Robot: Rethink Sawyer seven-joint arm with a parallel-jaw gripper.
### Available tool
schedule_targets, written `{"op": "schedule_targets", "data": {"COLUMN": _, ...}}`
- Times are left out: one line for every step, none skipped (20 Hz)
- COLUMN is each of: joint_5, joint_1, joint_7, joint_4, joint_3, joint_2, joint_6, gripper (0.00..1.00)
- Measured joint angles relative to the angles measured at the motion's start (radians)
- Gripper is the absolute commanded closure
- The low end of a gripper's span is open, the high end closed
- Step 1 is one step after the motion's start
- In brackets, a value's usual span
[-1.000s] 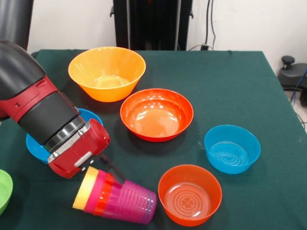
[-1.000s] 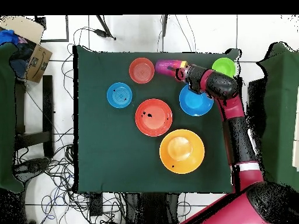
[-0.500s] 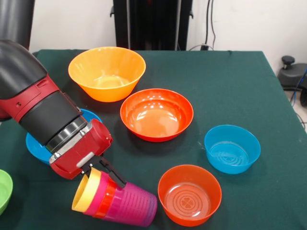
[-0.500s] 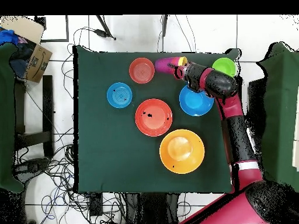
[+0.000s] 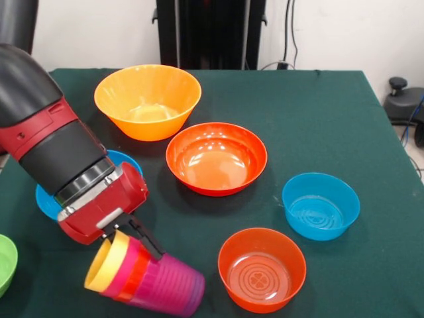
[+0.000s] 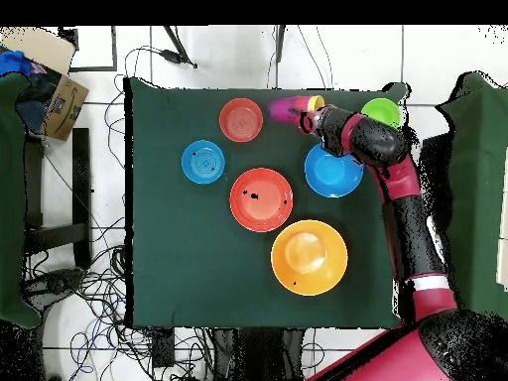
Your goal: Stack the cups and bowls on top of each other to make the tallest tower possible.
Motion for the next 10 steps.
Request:
{"op": "schedule_targets", "data": {"joint_5": -0.003, "joint_1": 0.003, "joint_7": 0.000, "joint_4": 0.004, "joint_3": -0.008, "joint_2": -0.010, "joint_6": -0.012, "gripper": 1.00}}
{"op": "schedule_targets", "data": {"joint_5": -0.005, "joint_1": 0.006, "joint_7": 0.001, "joint_4": 0.007, "joint_3": -0.016, "joint_2": -0.021, "joint_6": -0.025, "gripper": 1.00}}
{"op": "schedule_targets", "data": {"joint_5": -0.010, "joint_1": 0.010, "joint_7": 0.004, "joint_4": 0.013, "joint_3": -0.027, "joint_2": -0.036, "joint_6": -0.046, "gripper": 1.00}}
{"op": "schedule_targets", "data": {"joint_5": -0.013, "joint_1": 0.014, "joint_7": 0.006, "joint_4": 0.018, "joint_3": -0.035, "joint_2": -0.047, "joint_6": -0.061, "gripper": 1.00}}
{"op": "schedule_targets", "data": {"joint_5": -0.018, "joint_1": 0.018, "joint_7": 0.009, "joint_4": 0.026, "joint_3": -0.047, "joint_2": -0.062, "joint_6": -0.084, "gripper": 1.00}}
{"op": "schedule_targets", "data": {"joint_5": -0.023, "joint_1": 0.021, "joint_7": 0.012, "joint_4": 0.033, "joint_3": -0.056, "joint_2": -0.074, "joint_6": -0.104, "gripper": 1.00}}
{"op": "schedule_targets", "data": {"joint_5": -0.029, "joint_1": 0.025, "joint_7": 0.016, "joint_4": 0.043, "joint_3": -0.070, "joint_2": -0.090, "joint_6": -0.128, "gripper": 1.00}}
{"op": "schedule_targets", "data": {"joint_5": -0.034, "joint_1": 0.028, "joint_7": 0.019, "joint_4": 0.054, "joint_3": -0.084, "joint_2": -0.105, "joint_6": -0.150, "gripper": 1.00}}
{"op": "schedule_targets", "data": {"joint_5": -0.035, "joint_1": 0.029, "joint_7": 0.020, "joint_4": 0.061, "joint_3": -0.091, "joint_2": -0.113, "joint_6": -0.159, "gripper": 1.00}}
{"op": "schedule_targets", "data": {"joint_5": -0.037, "joint_1": 0.031, "joint_7": 0.021, "joint_4": 0.069, "joint_3": -0.100, "joint_2": -0.123, "joint_6": -0.171, "gripper": 1.00}}
